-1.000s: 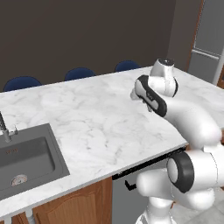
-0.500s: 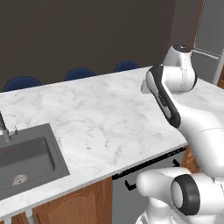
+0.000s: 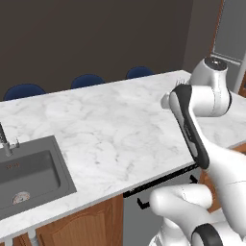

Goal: Organize the utensils by type. Pick up the wooden spoons from the counter and place them in the open cabinet. Then pick up the metallic utensils from the counter and place them in the open drawer.

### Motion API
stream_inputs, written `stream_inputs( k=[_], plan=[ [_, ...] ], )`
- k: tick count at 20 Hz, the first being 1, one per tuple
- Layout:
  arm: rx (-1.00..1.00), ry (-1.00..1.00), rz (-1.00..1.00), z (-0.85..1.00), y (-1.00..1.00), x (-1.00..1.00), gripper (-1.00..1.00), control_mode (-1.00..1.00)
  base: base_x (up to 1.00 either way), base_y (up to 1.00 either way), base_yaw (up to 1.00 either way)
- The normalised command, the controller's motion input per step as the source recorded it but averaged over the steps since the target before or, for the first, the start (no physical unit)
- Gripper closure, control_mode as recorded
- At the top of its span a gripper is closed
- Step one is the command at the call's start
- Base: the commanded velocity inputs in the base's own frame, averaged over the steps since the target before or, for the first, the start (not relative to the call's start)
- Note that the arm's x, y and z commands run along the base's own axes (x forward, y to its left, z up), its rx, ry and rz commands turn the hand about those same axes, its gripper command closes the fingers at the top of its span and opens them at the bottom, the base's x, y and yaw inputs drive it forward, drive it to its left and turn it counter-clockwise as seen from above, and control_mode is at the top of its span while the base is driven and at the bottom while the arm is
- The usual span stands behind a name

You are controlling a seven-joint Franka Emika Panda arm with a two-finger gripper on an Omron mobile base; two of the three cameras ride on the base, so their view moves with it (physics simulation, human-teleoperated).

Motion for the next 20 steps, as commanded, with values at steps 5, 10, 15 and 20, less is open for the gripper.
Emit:
stream_inputs(
  k=[5, 10, 15, 20],
  plan=[
    [-0.01, -0.11, 0.00, 0.01, 0.00, -0.25, 1.00, -1.00, 0.00, 0.00, 0.00],
    [0.00, -0.01, -0.02, 0.01, 0.00, -0.29, 1.00, -1.00, 0.00, 0.00, 0.00],
    [0.00, 0.11, -0.02, 0.00, 0.00, -0.01, 1.00, -1.00, 0.00, 0.00, 0.00],
    [0.00, 0.17, -0.04, 0.00, 0.00, 0.00, 1.00, -1.00, 0.00, 0.00, 0.00]
  ],
)
